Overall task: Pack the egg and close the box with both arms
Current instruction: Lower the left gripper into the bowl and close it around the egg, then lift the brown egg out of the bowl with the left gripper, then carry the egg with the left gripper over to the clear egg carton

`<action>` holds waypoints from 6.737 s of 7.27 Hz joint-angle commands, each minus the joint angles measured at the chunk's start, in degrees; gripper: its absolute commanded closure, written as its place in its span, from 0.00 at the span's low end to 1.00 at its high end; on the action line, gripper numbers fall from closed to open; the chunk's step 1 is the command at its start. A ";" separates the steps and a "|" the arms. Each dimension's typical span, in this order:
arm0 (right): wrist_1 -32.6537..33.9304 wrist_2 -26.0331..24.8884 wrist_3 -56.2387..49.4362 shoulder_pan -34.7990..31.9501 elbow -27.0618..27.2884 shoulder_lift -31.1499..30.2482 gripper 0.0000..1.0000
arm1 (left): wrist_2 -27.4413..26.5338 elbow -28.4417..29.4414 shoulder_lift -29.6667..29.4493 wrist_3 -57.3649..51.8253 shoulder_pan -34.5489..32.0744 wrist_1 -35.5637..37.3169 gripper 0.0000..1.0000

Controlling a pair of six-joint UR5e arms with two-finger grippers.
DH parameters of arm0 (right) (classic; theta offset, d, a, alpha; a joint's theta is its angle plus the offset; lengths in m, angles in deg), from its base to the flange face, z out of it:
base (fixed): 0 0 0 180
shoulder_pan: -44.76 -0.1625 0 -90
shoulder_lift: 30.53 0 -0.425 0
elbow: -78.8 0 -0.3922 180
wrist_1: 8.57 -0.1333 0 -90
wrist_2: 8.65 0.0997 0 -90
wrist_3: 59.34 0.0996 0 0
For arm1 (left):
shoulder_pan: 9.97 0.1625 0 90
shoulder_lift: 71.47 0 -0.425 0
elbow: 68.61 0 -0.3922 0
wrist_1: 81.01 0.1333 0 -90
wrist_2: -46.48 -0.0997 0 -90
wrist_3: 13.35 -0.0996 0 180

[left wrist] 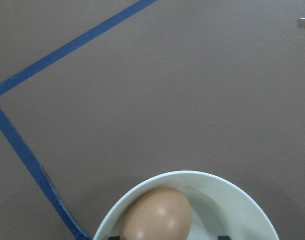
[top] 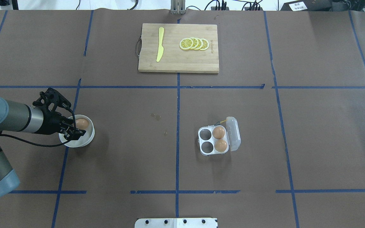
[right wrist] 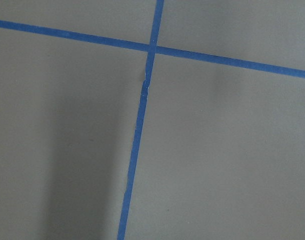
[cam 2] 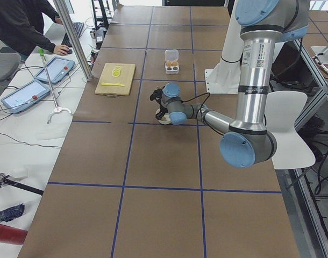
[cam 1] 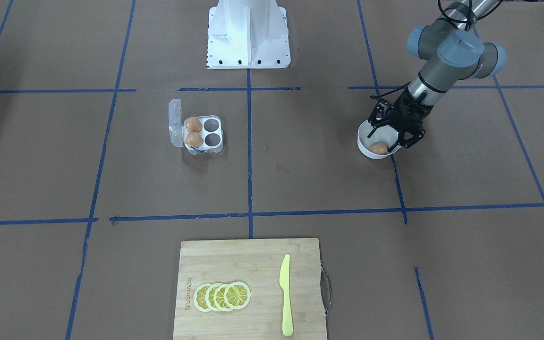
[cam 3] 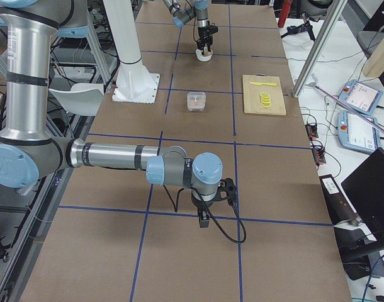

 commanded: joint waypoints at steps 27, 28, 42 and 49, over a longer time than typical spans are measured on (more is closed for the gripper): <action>0.00 -0.09 -0.33 0.00 -0.20 -0.44 0.00 | -0.61 -6.07 0.97 3.36 0.84 -7.27 0.92; 0.00 -0.09 -0.33 0.00 -0.20 -0.44 0.00 | -0.61 -5.89 0.36 5.54 1.01 -9.99 0.92; 0.00 -0.26 0.37 0.00 -1.43 0.35 0.00 | -46.76 8.06 -25.56 14.44 26.24 -23.99 1.00; 0.00 -0.35 0.63 -0.09 -1.43 0.61 0.00 | -42.64 14.15 -32.34 -1.02 25.72 -24.61 0.91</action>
